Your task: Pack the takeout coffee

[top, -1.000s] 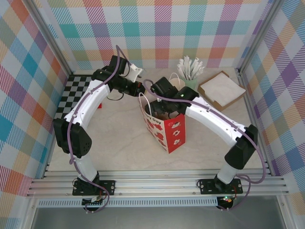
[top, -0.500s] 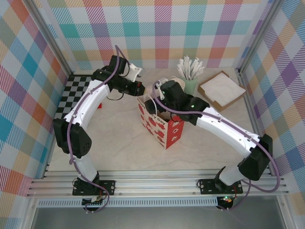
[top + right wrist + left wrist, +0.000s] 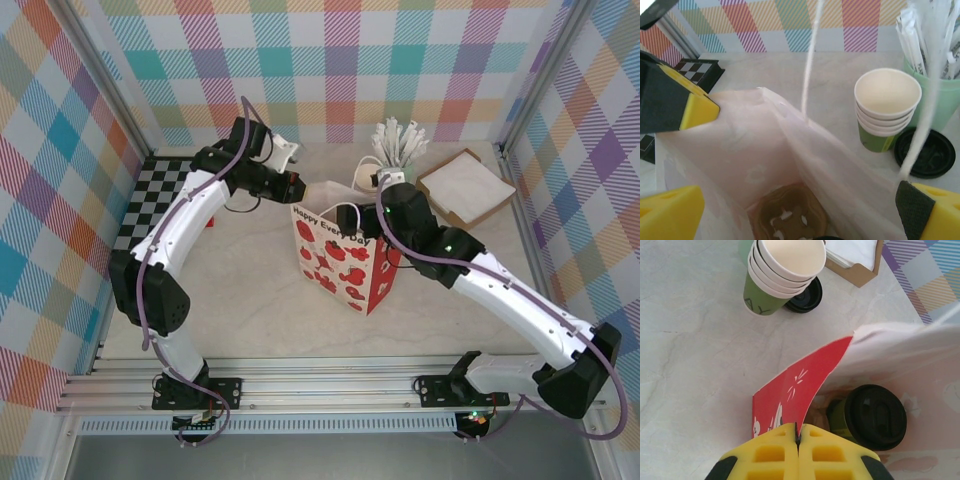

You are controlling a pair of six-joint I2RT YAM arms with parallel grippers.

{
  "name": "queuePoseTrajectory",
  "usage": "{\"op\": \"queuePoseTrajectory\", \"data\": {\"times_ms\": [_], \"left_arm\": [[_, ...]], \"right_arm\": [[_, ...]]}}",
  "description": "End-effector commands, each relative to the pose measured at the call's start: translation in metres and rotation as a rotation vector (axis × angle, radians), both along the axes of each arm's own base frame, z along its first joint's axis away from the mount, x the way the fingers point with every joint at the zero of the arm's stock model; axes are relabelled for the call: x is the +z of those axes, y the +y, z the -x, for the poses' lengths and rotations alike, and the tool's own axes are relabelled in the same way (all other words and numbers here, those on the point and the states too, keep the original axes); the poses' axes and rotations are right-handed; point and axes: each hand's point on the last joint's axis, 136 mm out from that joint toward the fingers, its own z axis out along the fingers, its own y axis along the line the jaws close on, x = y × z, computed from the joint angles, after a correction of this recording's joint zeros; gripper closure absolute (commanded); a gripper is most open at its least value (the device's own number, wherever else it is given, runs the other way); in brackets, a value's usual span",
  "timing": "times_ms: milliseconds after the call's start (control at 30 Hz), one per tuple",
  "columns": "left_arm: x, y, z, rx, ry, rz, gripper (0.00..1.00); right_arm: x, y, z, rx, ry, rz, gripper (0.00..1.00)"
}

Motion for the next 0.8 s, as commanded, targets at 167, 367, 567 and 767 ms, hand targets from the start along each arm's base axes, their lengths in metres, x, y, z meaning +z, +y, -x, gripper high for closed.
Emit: {"op": "queuePoseTrajectory", "data": {"times_ms": [167, 367, 567, 767], "left_arm": [[-0.007, 0.016, -0.005, 0.048, -0.01, -0.048, 1.0], [-0.005, 0.013, -0.006, 0.053, -0.004, -0.029, 1.0], [-0.004, 0.014, -0.01, 0.098, 0.012, -0.015, 1.0], [0.006, 0.01, -0.009, 0.103, 0.017, 0.024, 0.92]], "right_arm": [[0.013, 0.032, 0.041, 0.324, 0.026, -0.061, 0.0], [-0.003, 0.053, 0.055, 0.478, 0.131, -0.019, 0.0], [-0.012, 0.045, 0.052, 0.4, 0.228, 0.012, 0.0], [-0.013, 0.043, 0.069, 0.435, 0.318, 0.01, 0.0]]}}
